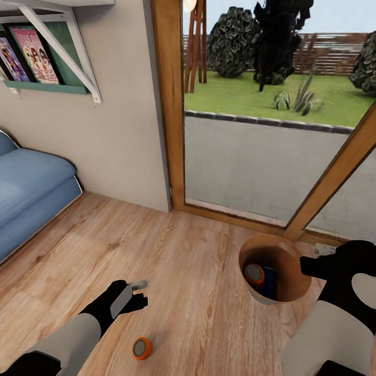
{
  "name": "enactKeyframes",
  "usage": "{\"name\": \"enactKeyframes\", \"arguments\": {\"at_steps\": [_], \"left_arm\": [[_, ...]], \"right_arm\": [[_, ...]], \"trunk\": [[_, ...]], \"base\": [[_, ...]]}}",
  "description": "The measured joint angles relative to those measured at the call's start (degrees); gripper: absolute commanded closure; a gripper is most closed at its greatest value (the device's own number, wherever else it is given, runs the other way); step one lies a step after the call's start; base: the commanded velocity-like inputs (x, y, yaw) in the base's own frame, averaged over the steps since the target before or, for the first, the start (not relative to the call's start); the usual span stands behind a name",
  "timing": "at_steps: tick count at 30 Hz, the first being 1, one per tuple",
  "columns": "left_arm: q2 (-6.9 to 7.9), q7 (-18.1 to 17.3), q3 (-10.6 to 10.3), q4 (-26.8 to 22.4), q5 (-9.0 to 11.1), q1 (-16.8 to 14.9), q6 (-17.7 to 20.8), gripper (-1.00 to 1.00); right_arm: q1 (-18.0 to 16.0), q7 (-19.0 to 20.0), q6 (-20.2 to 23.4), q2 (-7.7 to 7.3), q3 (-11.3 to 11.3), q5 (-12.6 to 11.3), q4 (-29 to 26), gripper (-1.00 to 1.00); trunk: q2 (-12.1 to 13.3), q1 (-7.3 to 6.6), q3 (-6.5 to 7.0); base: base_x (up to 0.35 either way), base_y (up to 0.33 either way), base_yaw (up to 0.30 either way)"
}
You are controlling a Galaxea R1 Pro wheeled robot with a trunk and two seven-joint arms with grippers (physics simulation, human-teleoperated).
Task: Put the three can of soda from the living room inside the tash can in the kitchen.
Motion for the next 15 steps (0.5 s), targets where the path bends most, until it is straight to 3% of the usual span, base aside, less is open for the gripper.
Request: {"name": "enactKeyframes", "arguments": {"at_steps": [12,15], "left_arm": [[-0.15,0.0,0.1,2.3,-0.1,0.0,0.1,-1.0],[-0.16,0.0,0.1,2.6,-0.1,0.0,0.1,-1.0]], "right_arm": [[0.0,0.0,0.0,0.01,0.0,0.0,0.0,1.0],[0.0,0.0,0.0,0.02,0.0,0.0,0.0,1.0]], "trunk": [[-4.8,2.64,-2.15],[-4.8,2.64,-2.16]], "base": [[0.0,0.0,0.0],[0.0,0.0,0.0]]}}
